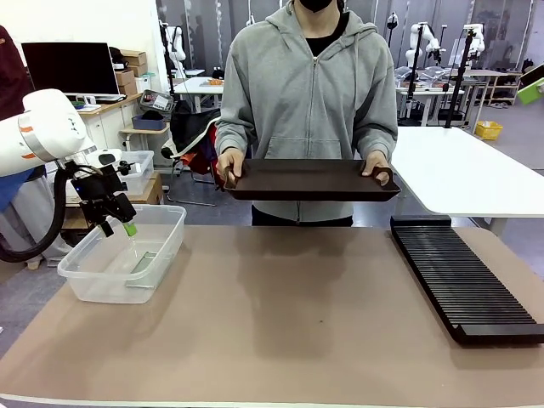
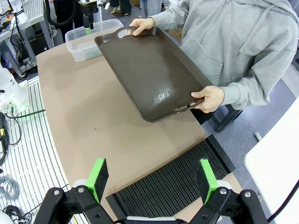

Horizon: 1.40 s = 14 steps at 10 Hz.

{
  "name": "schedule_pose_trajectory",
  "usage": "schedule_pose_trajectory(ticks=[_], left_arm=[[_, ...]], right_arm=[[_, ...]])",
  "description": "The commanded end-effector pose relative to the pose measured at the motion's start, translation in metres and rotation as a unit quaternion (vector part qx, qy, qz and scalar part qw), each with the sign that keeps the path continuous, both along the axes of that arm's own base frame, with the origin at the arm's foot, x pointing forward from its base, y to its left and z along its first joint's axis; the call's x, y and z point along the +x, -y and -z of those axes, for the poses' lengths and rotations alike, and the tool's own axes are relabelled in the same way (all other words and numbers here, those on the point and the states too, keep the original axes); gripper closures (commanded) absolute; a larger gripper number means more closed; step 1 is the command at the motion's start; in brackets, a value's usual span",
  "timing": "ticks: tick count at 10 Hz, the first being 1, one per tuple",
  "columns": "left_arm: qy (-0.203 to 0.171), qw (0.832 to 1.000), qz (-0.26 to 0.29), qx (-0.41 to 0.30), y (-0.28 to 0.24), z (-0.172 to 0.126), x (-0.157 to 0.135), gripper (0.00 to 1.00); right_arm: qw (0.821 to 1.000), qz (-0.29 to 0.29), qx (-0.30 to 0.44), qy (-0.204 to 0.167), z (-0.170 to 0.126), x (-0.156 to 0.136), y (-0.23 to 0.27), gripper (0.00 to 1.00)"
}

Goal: Sort PCBs into racks and boxes based on the side picked up.
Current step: If the short side of the Blank PCB is picked up, insert it into the PCB Rack ; if the long side is picked up, place it in the Organizing box.

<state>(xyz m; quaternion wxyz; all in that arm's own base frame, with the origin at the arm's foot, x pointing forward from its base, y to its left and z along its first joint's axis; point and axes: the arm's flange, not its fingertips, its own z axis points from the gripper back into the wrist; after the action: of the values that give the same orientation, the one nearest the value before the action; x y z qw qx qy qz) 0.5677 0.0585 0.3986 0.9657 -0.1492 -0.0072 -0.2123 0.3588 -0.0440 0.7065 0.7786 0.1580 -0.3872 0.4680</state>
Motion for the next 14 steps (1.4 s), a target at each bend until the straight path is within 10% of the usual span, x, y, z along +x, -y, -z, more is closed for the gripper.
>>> schedule_pose_trajectory(ticks=[1, 12, 14], left_arm=[[0.0, 1.0, -0.004, 0.001, 0.001, -0.001, 0.0, 0.0], [0.0, 1.0, 0.0, 0.0, 0.0, 0.0, 0.0, 0.0], [-0.033, 0.996, 0.076, -0.027, -0.021, -0.025, 0.002, 0.0]], right_arm=[[1.0, -0.01, 0.005, 0.0, 0.002, 0.0, -0.001, 0.0], [1.0, -0.01, 0.005, 0.0, 0.002, 0.0, -0.001, 0.0], [1.0, -0.01, 0.005, 0.0, 0.002, 0.0, -0.001, 0.0]])
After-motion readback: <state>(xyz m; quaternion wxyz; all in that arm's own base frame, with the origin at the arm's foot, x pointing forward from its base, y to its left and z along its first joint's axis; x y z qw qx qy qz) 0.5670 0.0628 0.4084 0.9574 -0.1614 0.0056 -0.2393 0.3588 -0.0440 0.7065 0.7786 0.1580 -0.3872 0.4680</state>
